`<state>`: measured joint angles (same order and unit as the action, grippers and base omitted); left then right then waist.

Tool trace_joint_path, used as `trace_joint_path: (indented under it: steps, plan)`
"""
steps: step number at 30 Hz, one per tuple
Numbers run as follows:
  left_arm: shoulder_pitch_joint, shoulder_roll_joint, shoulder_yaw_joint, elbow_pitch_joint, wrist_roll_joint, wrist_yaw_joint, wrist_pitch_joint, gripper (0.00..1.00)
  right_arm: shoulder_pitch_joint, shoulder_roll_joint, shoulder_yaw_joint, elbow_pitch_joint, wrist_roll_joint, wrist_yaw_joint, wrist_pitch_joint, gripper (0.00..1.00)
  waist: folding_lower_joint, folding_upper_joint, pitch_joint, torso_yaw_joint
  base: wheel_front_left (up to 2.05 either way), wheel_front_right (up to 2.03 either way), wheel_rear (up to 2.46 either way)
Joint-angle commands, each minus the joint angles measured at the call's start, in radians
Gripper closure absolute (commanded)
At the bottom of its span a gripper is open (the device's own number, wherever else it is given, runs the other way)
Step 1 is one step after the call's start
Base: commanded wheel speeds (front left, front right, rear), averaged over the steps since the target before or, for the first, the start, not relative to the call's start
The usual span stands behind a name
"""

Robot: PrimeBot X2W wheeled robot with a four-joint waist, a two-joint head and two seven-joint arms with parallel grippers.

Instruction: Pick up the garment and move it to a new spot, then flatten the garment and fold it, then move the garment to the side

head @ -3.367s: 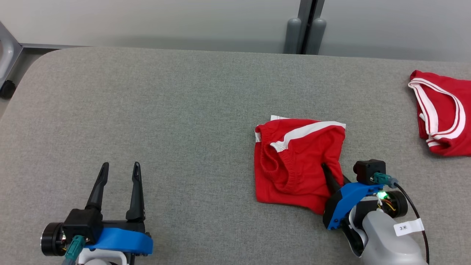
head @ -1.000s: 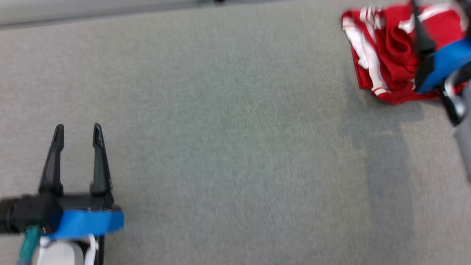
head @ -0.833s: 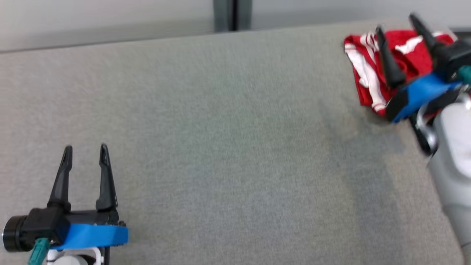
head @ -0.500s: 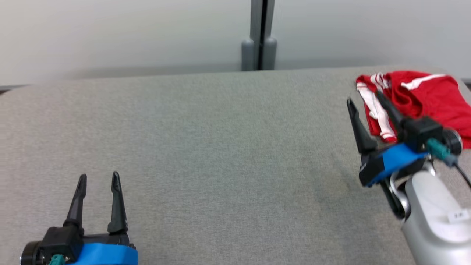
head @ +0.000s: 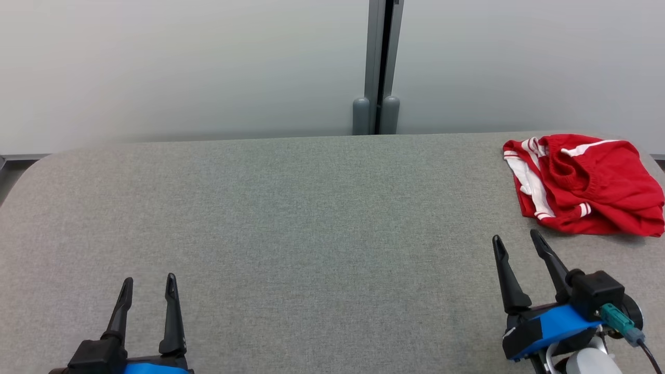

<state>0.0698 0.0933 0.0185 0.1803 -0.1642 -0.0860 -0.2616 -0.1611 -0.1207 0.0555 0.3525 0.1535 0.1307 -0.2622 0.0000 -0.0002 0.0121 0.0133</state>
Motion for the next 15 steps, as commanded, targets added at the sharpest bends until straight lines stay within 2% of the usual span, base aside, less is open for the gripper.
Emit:
trace_joint_path:
  steps: [1, 15]
  plan:
    - [0.008, 0.001, 0.001, 0.0, 0.005, 0.0, -0.004, 0.0, 0.023, 0.008, -0.006, -0.013, -0.009, 0.0, -0.003, 0.0, 0.0, 0.0002, -0.005, -0.005, 0.0, 0.0, 0.0]
    - [-0.018, 0.008, 0.001, 0.017, 0.016, -0.008, -0.005, 0.0, 0.187, 0.065, -0.093, -0.188, -0.041, 0.0, 0.021, 0.0, 0.0, 0.0002, -0.025, -0.019, 0.0, 0.0, 0.0]
